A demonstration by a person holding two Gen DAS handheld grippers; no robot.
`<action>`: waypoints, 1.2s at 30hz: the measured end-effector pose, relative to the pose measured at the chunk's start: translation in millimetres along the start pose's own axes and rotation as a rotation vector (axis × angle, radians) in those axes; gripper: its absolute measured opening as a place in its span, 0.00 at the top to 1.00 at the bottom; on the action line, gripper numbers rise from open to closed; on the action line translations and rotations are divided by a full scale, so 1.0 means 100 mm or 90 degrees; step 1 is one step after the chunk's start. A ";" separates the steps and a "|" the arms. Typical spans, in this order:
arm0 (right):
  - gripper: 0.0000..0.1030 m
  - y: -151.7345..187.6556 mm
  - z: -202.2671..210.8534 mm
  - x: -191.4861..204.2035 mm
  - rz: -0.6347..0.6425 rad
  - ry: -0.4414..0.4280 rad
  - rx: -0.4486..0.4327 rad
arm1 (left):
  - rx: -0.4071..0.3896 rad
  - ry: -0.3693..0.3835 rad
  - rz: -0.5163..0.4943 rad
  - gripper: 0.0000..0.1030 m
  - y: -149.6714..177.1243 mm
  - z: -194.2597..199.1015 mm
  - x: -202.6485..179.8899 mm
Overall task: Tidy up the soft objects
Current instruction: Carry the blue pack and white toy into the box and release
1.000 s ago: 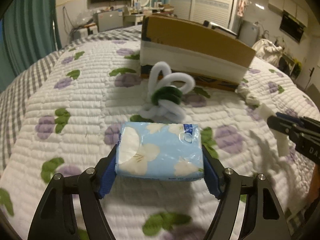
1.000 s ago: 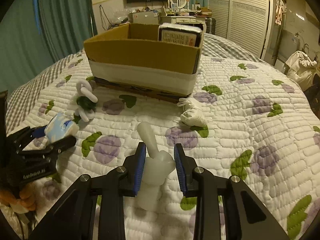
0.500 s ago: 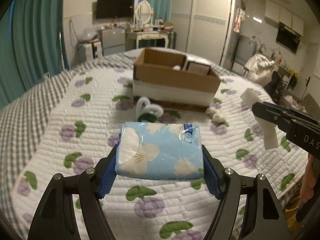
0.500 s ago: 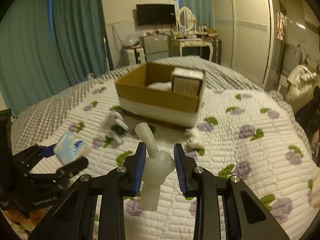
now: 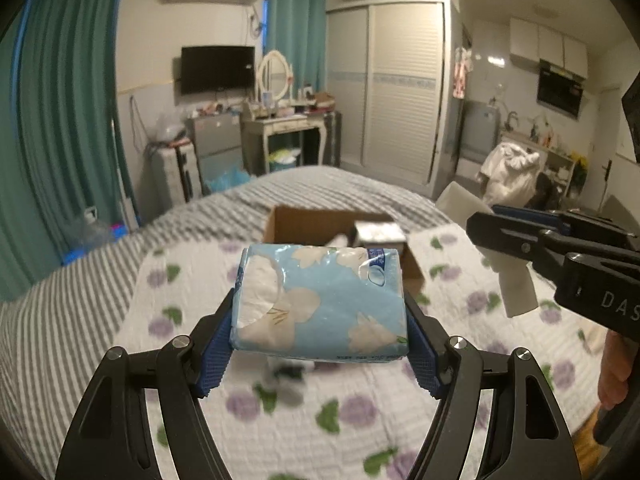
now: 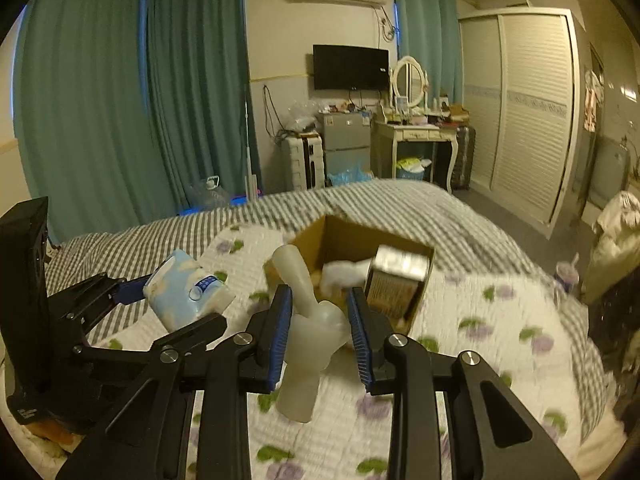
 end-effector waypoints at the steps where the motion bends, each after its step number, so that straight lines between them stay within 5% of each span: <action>1: 0.72 -0.10 -0.07 -0.05 0.000 -0.002 -0.001 | 0.000 -0.002 -0.001 0.29 -0.06 -0.08 0.02; 8: 0.72 -0.43 -0.85 -0.44 -0.012 -0.011 0.060 | 0.013 -0.004 -0.002 0.29 -0.37 -0.76 0.17; 21: 0.72 0.09 -2.04 -0.92 -0.018 -0.051 0.206 | 0.066 -0.026 -0.033 0.29 -0.23 -1.73 0.15; 27: 0.66 0.10 -2.11 -1.10 -0.050 -0.059 0.202 | 0.039 -0.026 -0.044 0.27 -0.29 -1.76 0.11; 30: 0.49 0.04 -2.04 -1.13 -0.052 -0.043 0.191 | 0.042 -0.037 -0.046 0.15 -0.32 -1.73 0.08; 36: 0.48 -0.15 -1.61 -1.13 -0.065 -0.017 0.144 | 0.035 -0.055 -0.029 0.14 -0.47 -1.38 0.10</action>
Point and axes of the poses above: each gripper's, at about its wrist camera, not at the fingertips, and z roughly against the way its jaws point, x to its left, y to its underside, the point moved 7 cm from there along -z, roughly the way its jaws point, and after that the axes turned 2 degrees about x, right-handed, at the moved point
